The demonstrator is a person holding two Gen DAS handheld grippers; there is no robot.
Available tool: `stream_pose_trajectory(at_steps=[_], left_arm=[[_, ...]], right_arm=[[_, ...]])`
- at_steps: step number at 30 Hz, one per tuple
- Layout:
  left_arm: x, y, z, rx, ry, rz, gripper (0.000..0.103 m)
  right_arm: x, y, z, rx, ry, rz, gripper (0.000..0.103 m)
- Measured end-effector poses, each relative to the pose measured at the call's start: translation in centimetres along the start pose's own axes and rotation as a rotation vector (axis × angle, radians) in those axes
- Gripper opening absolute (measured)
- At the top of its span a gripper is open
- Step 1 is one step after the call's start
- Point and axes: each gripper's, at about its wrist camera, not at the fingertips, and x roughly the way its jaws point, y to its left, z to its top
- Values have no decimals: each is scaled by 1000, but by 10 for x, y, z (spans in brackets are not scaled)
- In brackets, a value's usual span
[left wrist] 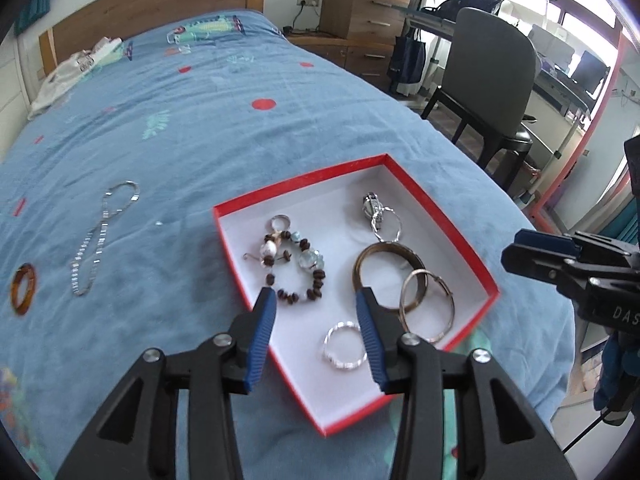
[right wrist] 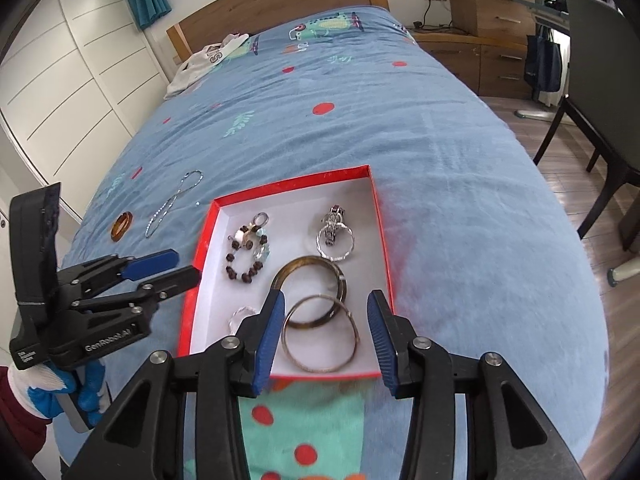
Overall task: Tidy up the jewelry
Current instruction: 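Withdraw both tools toward the amber bangle and silver chain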
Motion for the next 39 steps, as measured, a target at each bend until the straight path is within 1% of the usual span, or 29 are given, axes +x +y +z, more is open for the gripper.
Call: stream_pose_trajectory(at_steps=[6, 8, 10, 16, 19, 24, 28, 31, 35, 39], left_arm=[[-46, -2, -17, -8, -57, 22, 41], [-58, -1, -21, -8, -73, 29, 45], [-73, 3, -27, -2, -91, 46, 47], [-115, 11, -45, -5, -152, 78, 48], [-131, 14, -54, -7, -172, 94, 49], [-157, 22, -70, -14, -210, 114, 51], [-169, 34, -80, -25, -230, 133, 52], [-173, 50, -87, -41, -234, 155, 52], [-168, 82, -92, -80, -222, 177, 53], [-157, 124, -97, -133, -198, 200, 53]], right_arm=[[-29, 17, -15, -20, -20, -16, 45], [-36, 25, -19, -26, -27, -16, 46], [-43, 32, -25, -33, -33, -16, 49], [-64, 51, -44, -24, -52, -17, 49], [-74, 61, -51, -29, -66, -14, 50], [-86, 77, -61, -26, -85, -11, 54], [-89, 95, -64, -36, -88, -7, 55], [-85, 110, -63, -56, -80, -4, 55], [-71, 133, -55, -91, -63, 5, 56], [-54, 158, -44, -119, -45, 25, 56]])
